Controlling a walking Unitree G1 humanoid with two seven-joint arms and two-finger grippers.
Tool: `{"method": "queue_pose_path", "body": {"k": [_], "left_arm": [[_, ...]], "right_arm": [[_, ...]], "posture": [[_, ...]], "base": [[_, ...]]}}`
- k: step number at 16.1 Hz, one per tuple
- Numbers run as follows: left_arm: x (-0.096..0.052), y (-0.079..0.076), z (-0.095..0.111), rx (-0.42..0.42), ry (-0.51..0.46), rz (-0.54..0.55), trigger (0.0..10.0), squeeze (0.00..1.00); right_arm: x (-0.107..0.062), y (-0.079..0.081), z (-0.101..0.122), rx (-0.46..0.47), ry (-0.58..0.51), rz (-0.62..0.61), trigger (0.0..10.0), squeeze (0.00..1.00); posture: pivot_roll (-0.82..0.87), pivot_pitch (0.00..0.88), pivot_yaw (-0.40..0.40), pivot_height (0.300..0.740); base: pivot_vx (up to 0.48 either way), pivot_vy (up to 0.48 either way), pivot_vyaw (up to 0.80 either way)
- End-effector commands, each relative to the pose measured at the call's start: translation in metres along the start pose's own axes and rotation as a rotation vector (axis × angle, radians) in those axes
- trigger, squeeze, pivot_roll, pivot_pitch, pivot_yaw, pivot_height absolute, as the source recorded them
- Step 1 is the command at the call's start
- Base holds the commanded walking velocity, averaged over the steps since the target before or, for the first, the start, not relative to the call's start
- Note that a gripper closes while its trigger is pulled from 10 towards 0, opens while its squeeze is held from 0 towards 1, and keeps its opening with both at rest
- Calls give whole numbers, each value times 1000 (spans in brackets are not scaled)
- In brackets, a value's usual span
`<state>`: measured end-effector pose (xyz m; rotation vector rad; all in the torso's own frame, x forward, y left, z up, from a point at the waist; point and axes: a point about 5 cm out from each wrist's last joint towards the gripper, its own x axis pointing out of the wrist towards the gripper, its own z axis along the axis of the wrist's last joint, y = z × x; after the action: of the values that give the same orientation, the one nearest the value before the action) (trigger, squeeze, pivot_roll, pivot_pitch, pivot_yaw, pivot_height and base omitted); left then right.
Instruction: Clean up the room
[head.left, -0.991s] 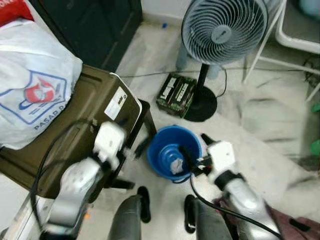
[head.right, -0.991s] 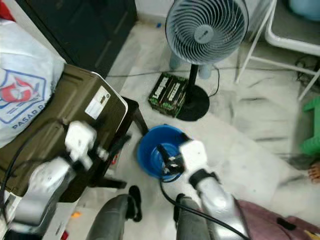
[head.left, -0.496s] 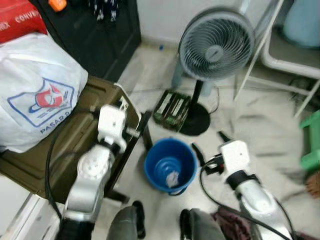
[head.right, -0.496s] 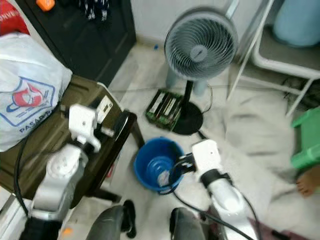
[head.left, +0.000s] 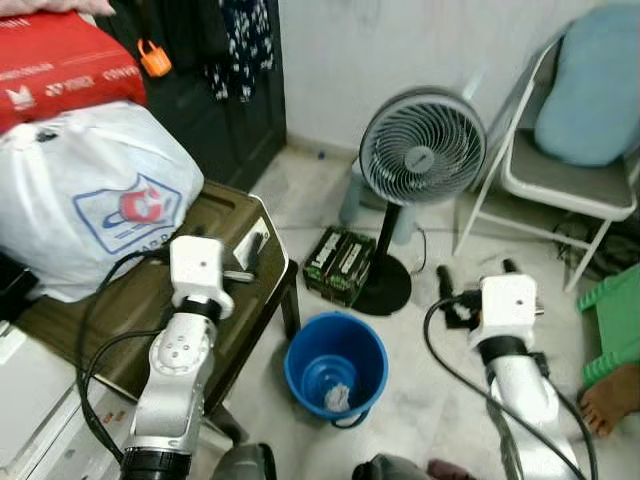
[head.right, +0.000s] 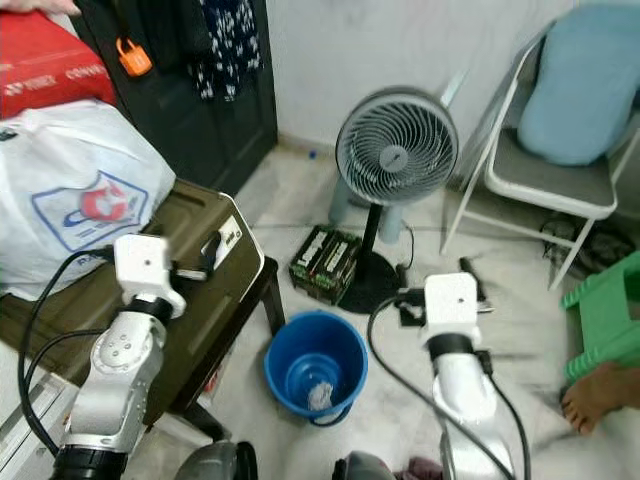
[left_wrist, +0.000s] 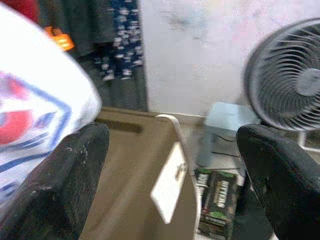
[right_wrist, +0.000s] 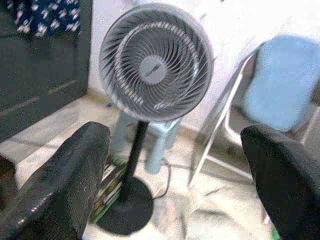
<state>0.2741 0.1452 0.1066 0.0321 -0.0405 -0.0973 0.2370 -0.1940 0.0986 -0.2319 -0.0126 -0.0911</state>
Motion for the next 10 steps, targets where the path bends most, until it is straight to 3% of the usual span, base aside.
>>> {"method": "queue_pose_path", "body": {"k": [1,2,5,7,10], "left_arm": [[0,-1,-7,-5,14,1,10000,0],[-1,-1,-8,-19,15,-7,10000,0],[-8,2,-16,-27,35,2,10000,0],[-7,0,-18,-19,38,-19,10000,0],[-1,-3,-12,-10,10,-44,10000,0]], "right_arm": [[2,-9,-1,29,-4,-68,10000,0],[-1,-13,-4,43,16,-93,10000,0],[-29,-15,-15,84,72,-12,10000,0],[-31,-15,-17,78,71,-10,10000,0],[-23,-7,-3,39,4,63,10000,0]], "posture": [[-103,0,-2,740],[-110,0,-4,740],[-126,0,-2,740],[-132,0,6,740],[-137,0,13,740]], "base": [[0,0,0],[0,0,0],[0,0,0],[0,0,0],[0,0,723]]}}
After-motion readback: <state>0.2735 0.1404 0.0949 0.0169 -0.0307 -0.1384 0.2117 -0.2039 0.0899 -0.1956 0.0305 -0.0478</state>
